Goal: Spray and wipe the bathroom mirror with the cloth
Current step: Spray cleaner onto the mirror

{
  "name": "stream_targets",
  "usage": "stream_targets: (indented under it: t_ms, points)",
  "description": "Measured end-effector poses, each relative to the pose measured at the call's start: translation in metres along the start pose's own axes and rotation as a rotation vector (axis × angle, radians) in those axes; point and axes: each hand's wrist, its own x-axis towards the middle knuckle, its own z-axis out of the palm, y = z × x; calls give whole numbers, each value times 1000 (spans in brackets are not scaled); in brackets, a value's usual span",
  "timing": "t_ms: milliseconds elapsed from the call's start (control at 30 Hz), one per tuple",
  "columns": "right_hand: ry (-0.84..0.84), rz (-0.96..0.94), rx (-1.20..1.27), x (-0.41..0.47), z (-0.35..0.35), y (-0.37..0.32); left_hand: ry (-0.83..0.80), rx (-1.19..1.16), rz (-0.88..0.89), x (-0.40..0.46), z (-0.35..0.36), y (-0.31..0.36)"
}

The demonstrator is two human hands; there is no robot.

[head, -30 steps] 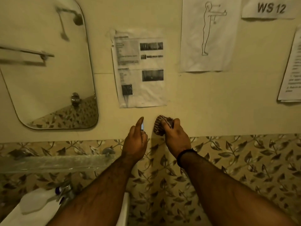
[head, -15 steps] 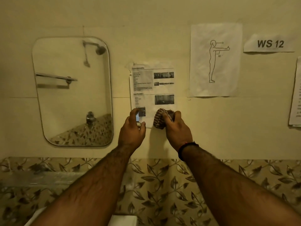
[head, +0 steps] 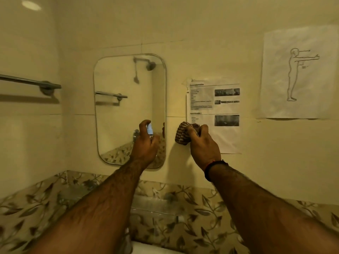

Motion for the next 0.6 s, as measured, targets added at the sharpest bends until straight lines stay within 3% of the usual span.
stream_targets:
  t_ms: [200, 600]
  points:
    - [46, -35, 92, 21, 20, -47, 143, -12, -33, 25, -44, -22]
    - [58, -98, 165, 62, 45, -98, 312, 204, 64, 87, -97, -44]
